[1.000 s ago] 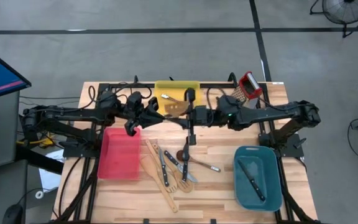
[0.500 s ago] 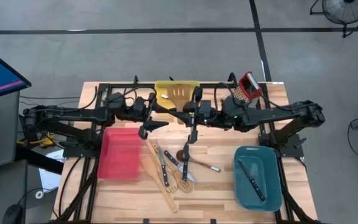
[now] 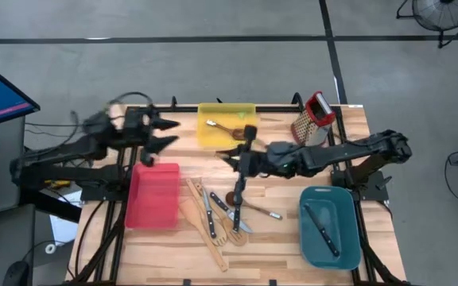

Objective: Pick & Place Kitchen Items
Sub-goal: Put the brown spatula into the red bin

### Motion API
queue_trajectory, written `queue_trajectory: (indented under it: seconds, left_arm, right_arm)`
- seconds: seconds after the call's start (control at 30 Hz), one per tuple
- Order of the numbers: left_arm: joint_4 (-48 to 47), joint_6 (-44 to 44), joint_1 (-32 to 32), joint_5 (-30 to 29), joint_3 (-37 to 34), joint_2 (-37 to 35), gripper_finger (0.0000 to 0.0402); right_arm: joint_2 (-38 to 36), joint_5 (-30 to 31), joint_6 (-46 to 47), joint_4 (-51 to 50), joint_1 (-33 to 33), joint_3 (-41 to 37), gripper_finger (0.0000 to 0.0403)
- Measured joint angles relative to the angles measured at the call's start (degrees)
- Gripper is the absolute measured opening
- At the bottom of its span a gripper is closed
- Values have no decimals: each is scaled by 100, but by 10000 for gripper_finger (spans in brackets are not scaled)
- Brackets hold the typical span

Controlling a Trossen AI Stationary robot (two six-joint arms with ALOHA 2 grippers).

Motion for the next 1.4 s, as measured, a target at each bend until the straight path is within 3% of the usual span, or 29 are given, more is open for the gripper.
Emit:
queue_trajectory:
  seconds: [0.13,0.4,0.63,0.8,1.0,1.4]
  left_arm:
    - [12,-6,-2,-305,0,-775,185]
    - [-545,-873,-2,-474,4,-1487,213]
    - [-1260,-1743,-2,-513,0,-1363,246]
    - [-1224,-1938,0,-485,0,-1219,253]
    - [-1427,-2154,4,-243,0,-817,253]
    - [-1375,-2451,22,344,0,-292,253]
  right_arm:
    - [455,51,-795,208,-84,2,21]
    - [1405,1113,-1610,389,-232,444,21]
    - [1742,1618,-1961,-1718,-151,1295,21]
    - [1770,2168,-2097,-3169,-37,1636,21]
    - [1755,2573,-2244,-3490,189,1776,21]
    - [1760,2165,-2284,-3357,823,2675,21]
